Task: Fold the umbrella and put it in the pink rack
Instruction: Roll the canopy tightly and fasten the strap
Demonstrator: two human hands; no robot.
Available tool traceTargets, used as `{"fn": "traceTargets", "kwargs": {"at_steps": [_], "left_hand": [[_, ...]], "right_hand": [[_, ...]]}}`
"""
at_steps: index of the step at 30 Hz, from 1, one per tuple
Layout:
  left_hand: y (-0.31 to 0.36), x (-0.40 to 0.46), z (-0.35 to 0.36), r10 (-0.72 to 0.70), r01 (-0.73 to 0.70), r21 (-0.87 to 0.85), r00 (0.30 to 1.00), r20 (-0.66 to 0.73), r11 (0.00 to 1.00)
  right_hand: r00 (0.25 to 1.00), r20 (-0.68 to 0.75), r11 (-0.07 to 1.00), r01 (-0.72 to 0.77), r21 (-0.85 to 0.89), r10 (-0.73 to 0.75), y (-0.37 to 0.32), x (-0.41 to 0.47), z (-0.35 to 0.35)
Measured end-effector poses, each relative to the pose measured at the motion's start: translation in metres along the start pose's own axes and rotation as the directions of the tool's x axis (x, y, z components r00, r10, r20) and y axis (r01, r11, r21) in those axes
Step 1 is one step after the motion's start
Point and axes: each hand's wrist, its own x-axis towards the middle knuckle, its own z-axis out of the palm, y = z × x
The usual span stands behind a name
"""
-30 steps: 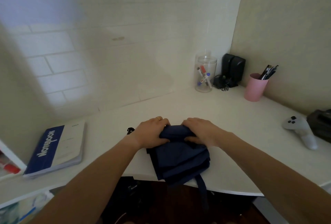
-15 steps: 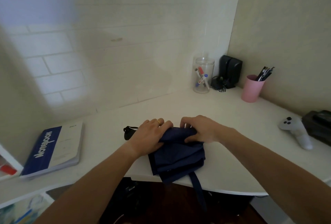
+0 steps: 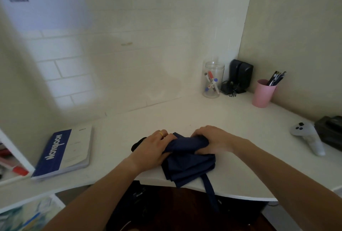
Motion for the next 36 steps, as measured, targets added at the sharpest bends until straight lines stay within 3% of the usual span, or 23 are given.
{"fn": "traceTargets", "kwargs": {"at_steps": [7,11,15,18,20,22,25,30,33,36], "left_hand": [[0.005,-0.002,0.006,0.0,0.013,0.125,0.994,-0.108,0.992],[0.0,0.007,-0.005,-0.083,0.077,0.12,0.995,0.05,0.99],[-0.001,0.012,-0.014,-0.199,0.212,-0.018,0.938,0.284,0.977],[0.002,0.012,-0.013,-0.175,0.214,-0.141,0.952,0.25,0.967],[0.007,0.01,-0.01,-0.148,0.177,-0.15,0.971,0.188,0.973],[0.009,0.007,-0.008,-0.13,0.148,-0.144,0.983,0.129,0.978],[0.01,0.001,-0.004,-0.124,0.129,-0.157,0.991,0.042,0.979],[0.007,0.0,-0.002,-0.28,0.271,-0.301,0.96,0.015,0.914],[0.004,0.003,-0.002,-0.276,0.259,-0.303,0.961,-0.016,0.917],[0.003,0.003,-0.002,-0.219,0.201,-0.264,0.975,-0.04,0.943]], "right_hand": [[0.998,0.057,0.99,-0.019,0.142,0.011,0.012,-0.005,-0.006],[0.995,-0.064,0.996,0.079,-0.035,-0.081,0.011,-0.002,0.003],[0.957,-0.217,0.966,0.148,-0.214,-0.194,0.011,-0.009,0.016],[0.935,-0.275,0.952,0.151,-0.265,-0.225,0.011,-0.013,0.021],[0.968,-0.209,0.98,0.099,-0.175,-0.135,0.009,-0.013,0.017],[0.994,-0.112,0.999,-0.004,0.036,0.008,0.008,-0.014,0.005],[0.995,-0.071,0.949,-0.051,0.311,0.077,0.011,-0.018,-0.007],[0.985,-0.174,0.904,0.079,0.42,-0.005,0.011,-0.023,-0.002],[0.976,-0.217,0.855,0.084,0.512,0.034,0.011,-0.022,-0.002],[0.967,-0.245,0.865,0.065,0.497,0.068,0.01,-0.02,-0.002]]}}
